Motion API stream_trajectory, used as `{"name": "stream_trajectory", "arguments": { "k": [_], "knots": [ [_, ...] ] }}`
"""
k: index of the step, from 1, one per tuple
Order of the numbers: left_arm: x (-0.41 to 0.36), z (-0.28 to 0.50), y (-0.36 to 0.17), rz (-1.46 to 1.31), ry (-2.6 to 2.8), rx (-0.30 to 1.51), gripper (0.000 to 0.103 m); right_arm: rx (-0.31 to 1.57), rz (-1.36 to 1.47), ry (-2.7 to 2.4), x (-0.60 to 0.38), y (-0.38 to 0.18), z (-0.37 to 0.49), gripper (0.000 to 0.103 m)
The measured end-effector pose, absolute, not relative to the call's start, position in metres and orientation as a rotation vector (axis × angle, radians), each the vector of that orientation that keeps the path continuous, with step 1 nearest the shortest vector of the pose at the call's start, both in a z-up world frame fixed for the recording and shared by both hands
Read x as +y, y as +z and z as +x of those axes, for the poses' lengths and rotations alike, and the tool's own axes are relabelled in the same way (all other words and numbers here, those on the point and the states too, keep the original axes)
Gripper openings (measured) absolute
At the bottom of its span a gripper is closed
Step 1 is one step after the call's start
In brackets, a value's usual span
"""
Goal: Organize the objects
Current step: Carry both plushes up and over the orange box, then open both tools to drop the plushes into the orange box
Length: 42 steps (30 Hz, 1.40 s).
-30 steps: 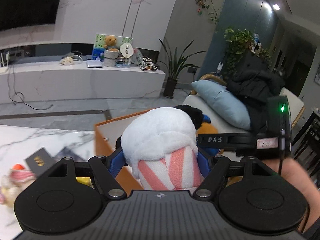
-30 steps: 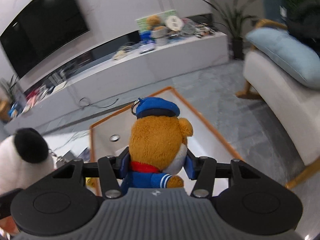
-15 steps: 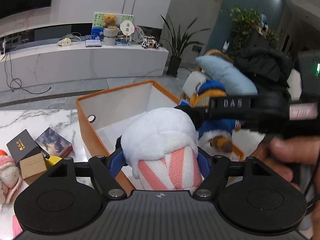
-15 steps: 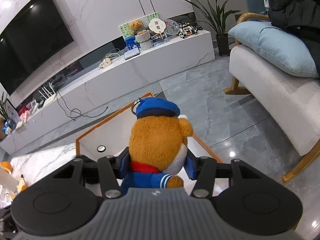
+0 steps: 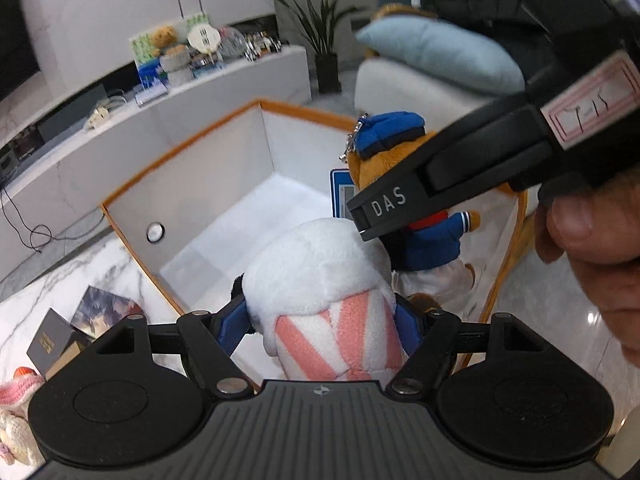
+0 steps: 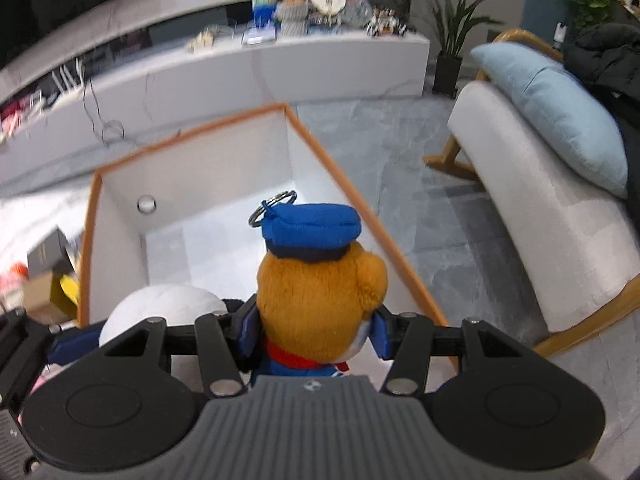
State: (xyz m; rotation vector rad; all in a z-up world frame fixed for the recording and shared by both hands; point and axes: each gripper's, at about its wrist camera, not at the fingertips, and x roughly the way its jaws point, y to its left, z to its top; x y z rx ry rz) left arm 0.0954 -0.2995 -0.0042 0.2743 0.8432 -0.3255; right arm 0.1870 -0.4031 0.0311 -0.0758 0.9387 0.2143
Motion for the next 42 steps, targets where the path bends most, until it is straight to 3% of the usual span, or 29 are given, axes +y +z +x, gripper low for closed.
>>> {"name": "stream_trajectory", "arguments": {
  "k": [13,20,42],
  "knots": [
    [-0.304,0.094,-0.009,0.294,-0.350,0.889,0.089,1.031,-0.281,0.209,-0.386,0.013,0.179,0.057],
    [-0.302,0.091,-0.012,0.270,-0.340,0.845,0.091,0.989,-0.274,0.210,-0.386,0.024,0.175,0.076],
    [-0.254,0.074,0.022,-0.039,-0.299,0.643,0.103,0.822,-0.139,0.178,-0.394,0.053,0.174,0.078]
  ]
}}
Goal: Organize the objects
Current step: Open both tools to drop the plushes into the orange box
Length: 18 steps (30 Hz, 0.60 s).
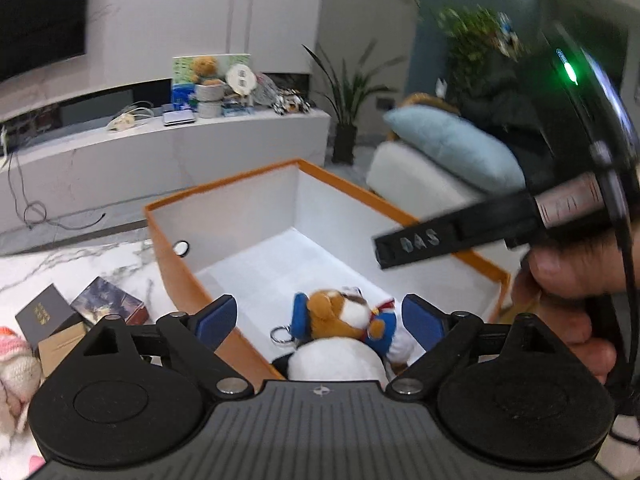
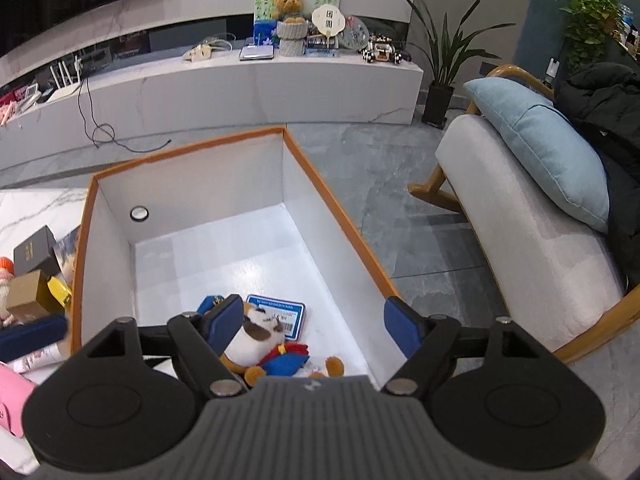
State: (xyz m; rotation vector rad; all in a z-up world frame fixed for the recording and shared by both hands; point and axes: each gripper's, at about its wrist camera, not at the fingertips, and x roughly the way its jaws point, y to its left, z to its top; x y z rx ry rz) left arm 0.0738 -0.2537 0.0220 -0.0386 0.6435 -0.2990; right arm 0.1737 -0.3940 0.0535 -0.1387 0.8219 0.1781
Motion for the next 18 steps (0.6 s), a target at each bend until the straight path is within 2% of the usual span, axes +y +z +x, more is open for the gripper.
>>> {"name": "stream_trajectory", "arguments": {
  "k": [7,18],
  "knots": [
    [-0.215,0.060,0.032,-0.087,-0.294,0.589,0.103,0.780,-0.112,0.180,-0.395,0.060,0.171,0.078],
    [-0.147,0.046,0.014,0.021,-0.237,0.659,0.103,0.687,-0.112,0.169,-0.383,0.071,0.160,0.079]
  ]
}}
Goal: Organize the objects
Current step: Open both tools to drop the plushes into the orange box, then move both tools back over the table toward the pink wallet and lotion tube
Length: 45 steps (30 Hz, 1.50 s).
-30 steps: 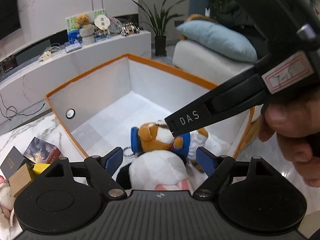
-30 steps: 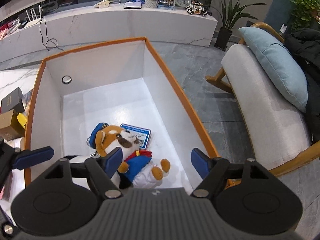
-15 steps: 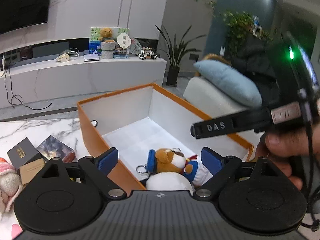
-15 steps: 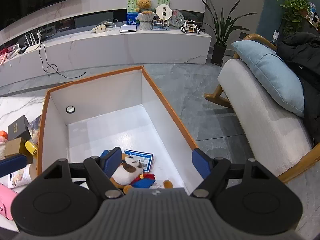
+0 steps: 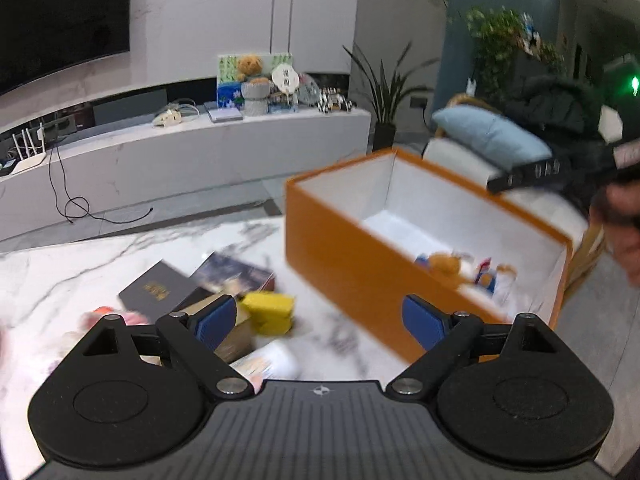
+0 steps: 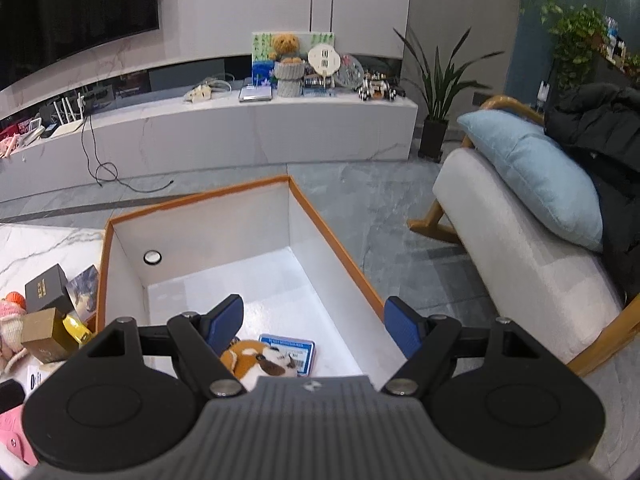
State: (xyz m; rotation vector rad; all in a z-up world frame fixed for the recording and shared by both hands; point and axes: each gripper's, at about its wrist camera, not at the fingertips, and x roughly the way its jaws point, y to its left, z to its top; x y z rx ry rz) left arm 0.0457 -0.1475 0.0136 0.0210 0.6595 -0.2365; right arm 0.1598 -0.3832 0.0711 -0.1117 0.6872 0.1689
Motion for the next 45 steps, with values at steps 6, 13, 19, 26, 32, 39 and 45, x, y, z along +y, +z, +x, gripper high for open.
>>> {"name": "stream_trajectory", "arguments": {
  "k": [6,13,19,26,32,39,45],
  "knots": [
    [-0.120,0.036,-0.005,0.074,-0.333,0.737,0.103,0.625,-0.158,0.217,-0.354,0.073,0.141,0.079],
    [-0.092,0.029,-0.030,0.232,-0.552,0.772,0.103,0.525,-0.120,0.422,-0.311,0.084,0.112,0.079],
    [-0.077,0.041,-0.039,0.226,-0.665,0.834,0.103,0.515,-0.205,0.604,-0.246,0.070,0.089,0.080],
    [-0.078,0.035,-0.055,0.311,-0.696,0.911,0.103,0.670,-0.297,0.709,-0.191,0.009,0.077,0.079],
    [-0.075,0.023,-0.073,0.323,-0.701,0.938,0.103,0.728,-0.279,0.721,-0.176,-0.029,0.087,0.080],
    [-0.077,0.015,-0.072,0.326,-0.706,0.941,0.103,0.776,-0.180,0.734,-0.176,-0.059,0.103,0.085],
    [-0.084,0.008,-0.070,0.337,-0.700,0.977,0.103,0.809,-0.203,0.744,-0.172,-0.062,0.105,0.074]
  ]
}}
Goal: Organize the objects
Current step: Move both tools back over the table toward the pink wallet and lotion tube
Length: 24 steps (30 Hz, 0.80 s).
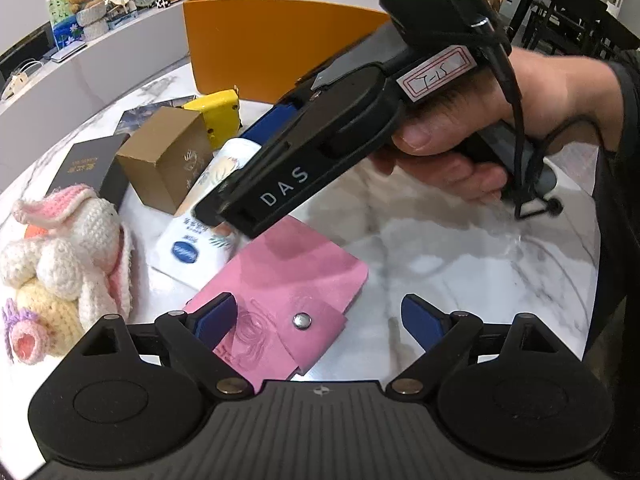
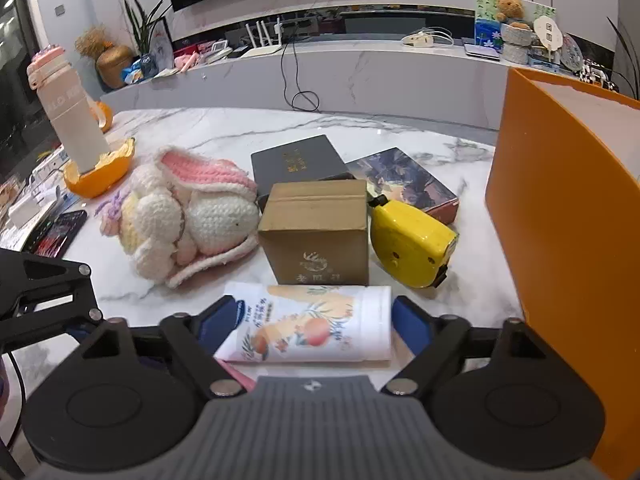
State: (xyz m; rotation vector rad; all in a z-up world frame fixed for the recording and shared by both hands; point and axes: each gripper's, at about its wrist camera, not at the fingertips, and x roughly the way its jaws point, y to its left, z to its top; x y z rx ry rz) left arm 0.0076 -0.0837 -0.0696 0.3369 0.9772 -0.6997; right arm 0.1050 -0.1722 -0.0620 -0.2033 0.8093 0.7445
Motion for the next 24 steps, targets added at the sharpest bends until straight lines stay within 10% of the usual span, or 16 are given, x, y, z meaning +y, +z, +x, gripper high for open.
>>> {"name": "stream_trajectory", "arguments": {
  "k": [9,12,16,24],
  "knots": [
    [-0.088,-0.015,-0.067,0.347,-0.565,1.010,0.085,1.069,-0.260,0.751,-0.172,-0.049,0.100,0.036],
    [-0.085,-0.019,-0.064,0.311,-0.559,1.051,0.082,1.071,-0.319,0.816,-0.173,-0.043,0.088,0.038],
    [-0.087,-0.025,-0.066,0.337,-0.564,1.030,0.085,0.966,-0.328,0.815,-0.179,-0.032,0.081,0.068],
    [-0.098,-0.028,-0.077,0.447,-0.574,0.921,0.097,0.873,-0.344,0.843,-0.163,-0.050,0.090,0.071]
  ]
}}
